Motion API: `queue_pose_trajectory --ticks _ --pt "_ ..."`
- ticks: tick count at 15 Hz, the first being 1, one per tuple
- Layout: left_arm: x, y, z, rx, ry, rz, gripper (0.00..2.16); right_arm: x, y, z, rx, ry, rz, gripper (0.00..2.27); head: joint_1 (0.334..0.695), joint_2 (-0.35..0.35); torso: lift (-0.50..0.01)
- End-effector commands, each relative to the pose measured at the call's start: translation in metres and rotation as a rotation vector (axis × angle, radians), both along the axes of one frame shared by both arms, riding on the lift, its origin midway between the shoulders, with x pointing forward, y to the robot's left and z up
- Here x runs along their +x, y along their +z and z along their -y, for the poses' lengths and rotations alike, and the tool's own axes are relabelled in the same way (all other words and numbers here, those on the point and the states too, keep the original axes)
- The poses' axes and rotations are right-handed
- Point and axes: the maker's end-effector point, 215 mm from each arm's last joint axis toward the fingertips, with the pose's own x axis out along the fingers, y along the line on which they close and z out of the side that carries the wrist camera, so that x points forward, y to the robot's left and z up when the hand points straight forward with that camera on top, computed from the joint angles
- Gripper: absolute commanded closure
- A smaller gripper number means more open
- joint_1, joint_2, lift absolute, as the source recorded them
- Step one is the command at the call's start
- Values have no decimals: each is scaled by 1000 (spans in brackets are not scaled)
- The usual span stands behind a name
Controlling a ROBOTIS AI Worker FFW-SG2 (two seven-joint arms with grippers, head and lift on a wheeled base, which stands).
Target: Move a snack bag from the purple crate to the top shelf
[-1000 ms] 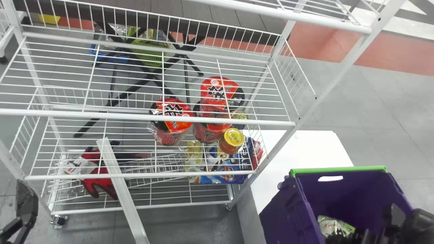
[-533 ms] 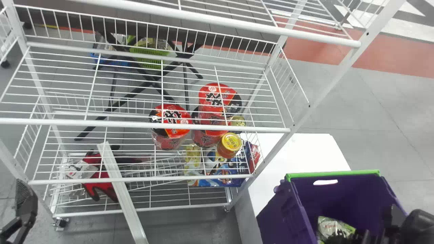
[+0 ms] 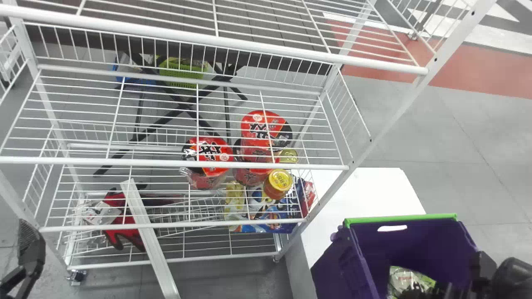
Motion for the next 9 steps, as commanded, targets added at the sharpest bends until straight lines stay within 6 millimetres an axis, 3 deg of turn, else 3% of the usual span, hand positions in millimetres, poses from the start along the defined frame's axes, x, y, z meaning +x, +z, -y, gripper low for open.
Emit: queue_pose_trajectory --ticks 1,9 --pt "0 0 0 1 -1 0 124 0 0 0 0 -1 2 2250 695 -350 -332" --pt "2 0 2 1 -8 -2 124 -2 1 4 -8 0 -5 2250 695 -350 -300"
